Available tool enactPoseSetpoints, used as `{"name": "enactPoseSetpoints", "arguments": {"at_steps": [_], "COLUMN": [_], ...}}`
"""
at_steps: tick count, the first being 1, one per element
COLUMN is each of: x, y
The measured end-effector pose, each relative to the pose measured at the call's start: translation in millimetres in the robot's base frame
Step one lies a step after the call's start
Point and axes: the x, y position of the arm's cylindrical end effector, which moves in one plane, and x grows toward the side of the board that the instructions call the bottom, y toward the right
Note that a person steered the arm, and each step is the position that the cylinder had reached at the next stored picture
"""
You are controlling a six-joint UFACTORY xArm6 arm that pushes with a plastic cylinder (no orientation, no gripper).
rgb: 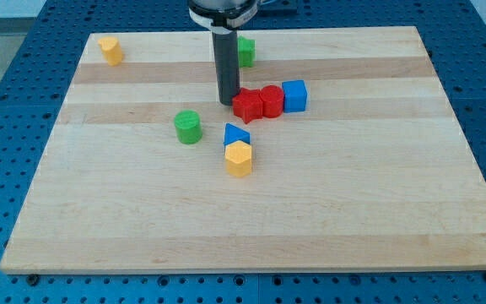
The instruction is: Place the red star right to the red circle
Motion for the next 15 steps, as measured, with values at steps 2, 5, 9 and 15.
{"name": "enactPoseSetpoints", "arguments": {"at_steps": [2, 5, 9, 15], "x": [19.7, 50.0, 72.4, 86.7], "y": [0.3, 42.4, 106.3, 135.2]}}
